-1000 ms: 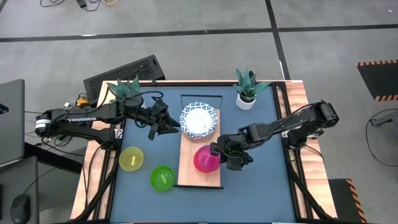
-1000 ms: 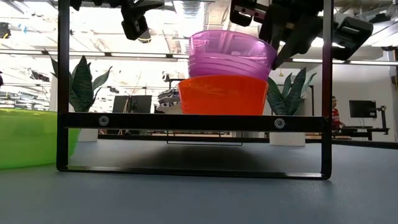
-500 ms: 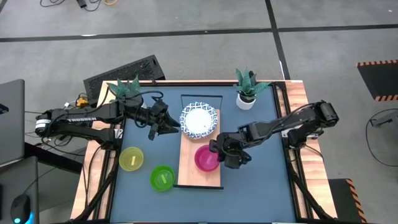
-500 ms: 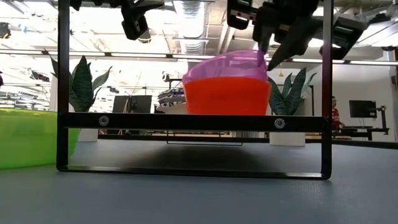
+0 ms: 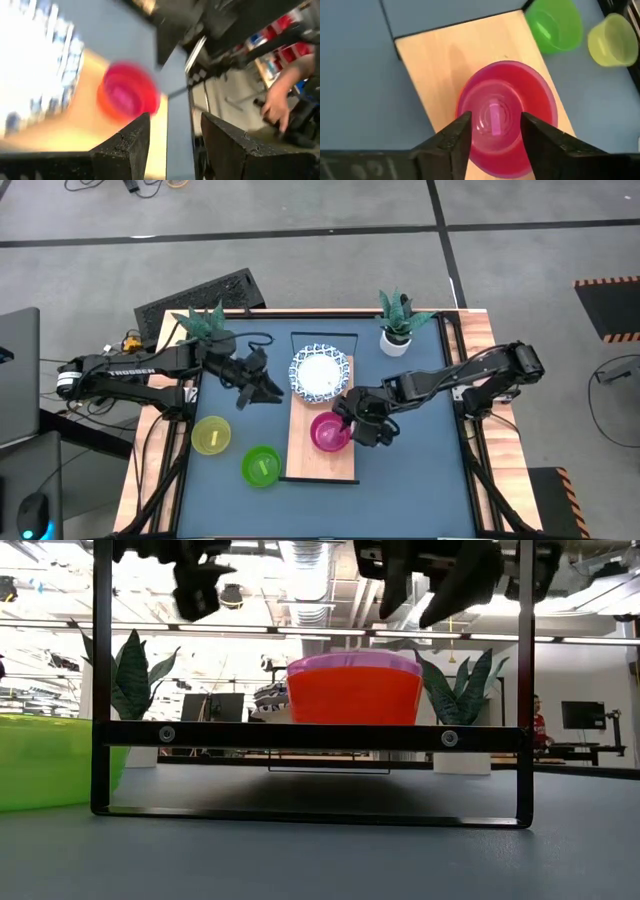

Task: Place and stack bowls onto a shelf
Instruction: Stack the yellow bowl on top of the purple bowl on the shelf

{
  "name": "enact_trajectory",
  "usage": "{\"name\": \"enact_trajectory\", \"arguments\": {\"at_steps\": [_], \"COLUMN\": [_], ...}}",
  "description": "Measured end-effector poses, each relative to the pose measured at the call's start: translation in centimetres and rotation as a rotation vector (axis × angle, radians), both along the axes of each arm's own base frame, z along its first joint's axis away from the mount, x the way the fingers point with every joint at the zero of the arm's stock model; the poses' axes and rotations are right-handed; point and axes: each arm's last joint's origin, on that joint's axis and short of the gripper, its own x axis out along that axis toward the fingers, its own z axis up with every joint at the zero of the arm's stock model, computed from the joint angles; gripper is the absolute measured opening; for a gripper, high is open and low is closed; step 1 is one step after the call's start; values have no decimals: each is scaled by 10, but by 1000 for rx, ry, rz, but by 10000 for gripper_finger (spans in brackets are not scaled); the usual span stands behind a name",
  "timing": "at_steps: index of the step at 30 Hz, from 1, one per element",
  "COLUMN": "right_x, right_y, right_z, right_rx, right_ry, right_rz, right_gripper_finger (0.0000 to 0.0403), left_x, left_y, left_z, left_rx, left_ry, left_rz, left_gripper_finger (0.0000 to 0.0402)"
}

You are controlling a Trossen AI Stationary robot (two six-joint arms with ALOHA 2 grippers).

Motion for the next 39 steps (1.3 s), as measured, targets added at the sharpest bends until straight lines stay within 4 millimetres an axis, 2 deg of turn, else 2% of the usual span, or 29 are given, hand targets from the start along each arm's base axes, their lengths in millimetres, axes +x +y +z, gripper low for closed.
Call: {"name": "enact_trajectory", "arguments": {"at_steps": [5,11,15,21,25,28,31,36,39], "right_x": [1,-3,-6,-7,-7,-7,-7,-8,-8], "right_y": [0,0,3,11,11,11,11,10,11], "right_z": [11,8,6,6,6,6,6,4,4], "right_rx": [124,248,279,288,305,303,313,314,315], "right_ry": [43,160,212,216,226,227,232,238,237], "right_rz": [-156,-344,-397,-424,-455,-457,-472,-478,-478], "right_gripper_finger": [206,207,206,192,188,188,188,188,188], "left_x": [-9,-29,-40,-48,-54,-60,-64,-65,-66], "left_y": [-9,-35,-46,-52,-56,-56,-55,-57,-60], "left_z": [-19,-41,-50,-69,-84,-93,-95,-94,-94], "left_rx": [-38,95,178,124,142,120,112,105,52], "left_ry": [233,543,683,829,881,952,1003,996,1027], "left_rz": [-27,-29,-68,94,91,152,182,96,153], "left_gripper_finger": [160,160,160,160,160,160,160,160,160]}}
